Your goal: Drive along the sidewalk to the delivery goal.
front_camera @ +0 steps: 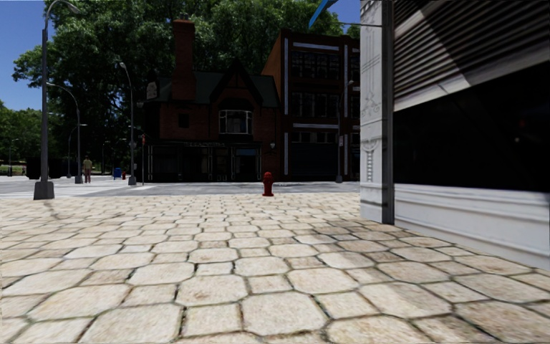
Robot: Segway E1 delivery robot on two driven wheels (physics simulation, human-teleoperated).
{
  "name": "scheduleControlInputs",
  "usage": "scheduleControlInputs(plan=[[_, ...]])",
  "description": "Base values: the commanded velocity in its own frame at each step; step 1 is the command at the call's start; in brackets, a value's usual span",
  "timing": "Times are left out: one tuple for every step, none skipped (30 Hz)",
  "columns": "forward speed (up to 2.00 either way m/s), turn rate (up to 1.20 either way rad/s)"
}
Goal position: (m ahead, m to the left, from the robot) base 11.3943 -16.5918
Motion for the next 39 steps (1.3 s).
scheduleControlInputs(plan=[[2.00,0.00],[2.00,0.00],[2.00,0.00],[2.00,0.00],[2.00,0.00],[2.00,0.00],[2.00,0.00],[2.00,0.00],[2.00,0.00],[2.00,0.00],[2.00,0.00],[2.00,0.00],[2.00,0.00],[2.00,0.00],[2.00,0.00],[2.00,0.00],[2.00,0.00],[2.00,0.00],[2.00,0.00],[2.00,0.00],[2.00,0.00],[2.00,0.00],[2.00,0.00],[2.00,0.00],[2.00,0.00],[2.00,0.00],[2.00,0.00],[2.00,0.00],[2.00,0.00],[2.00,0.00],[2.00,0.00],[2.00,0.00],[2.00,0.00],[2.00,0.00],[2.00,0.00],[2.00,0.00],[2.00,0.00],[2.00,0.00],[2.00,0.00]])
